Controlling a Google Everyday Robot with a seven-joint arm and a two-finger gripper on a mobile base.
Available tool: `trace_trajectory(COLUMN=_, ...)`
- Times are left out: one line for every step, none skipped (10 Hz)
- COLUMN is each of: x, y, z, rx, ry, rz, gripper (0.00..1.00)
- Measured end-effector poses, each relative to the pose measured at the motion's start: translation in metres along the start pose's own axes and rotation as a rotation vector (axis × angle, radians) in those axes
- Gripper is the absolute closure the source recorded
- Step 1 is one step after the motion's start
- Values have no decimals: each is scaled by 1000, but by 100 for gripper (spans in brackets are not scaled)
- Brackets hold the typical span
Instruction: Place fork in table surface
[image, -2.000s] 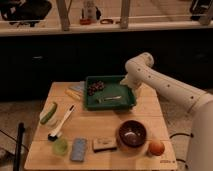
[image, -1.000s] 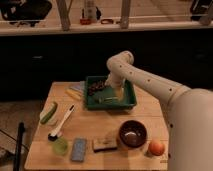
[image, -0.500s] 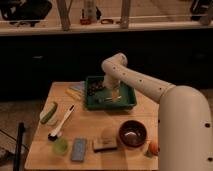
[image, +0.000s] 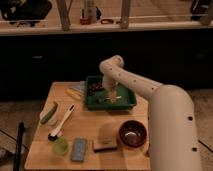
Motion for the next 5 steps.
trace_trajectory(x=1, y=-1, z=7, rx=-11, ry=-8, rz=9, gripper=20)
trace_trajectory(x=-2, y=-3, z=15, rx=-25, ry=-20, rz=13, gripper=20)
trace_trajectory(x=-6, y=-5, z=23, rx=-37, ry=-31, rz=13, gripper=20)
trace_trajectory(x=-7, y=-6, z=28, rx=-46, ry=-41, rz=16, gripper=20)
trace_trajectory(x=-7, y=-7, z=34, rx=-54, ry=-51, rz=22, gripper=20)
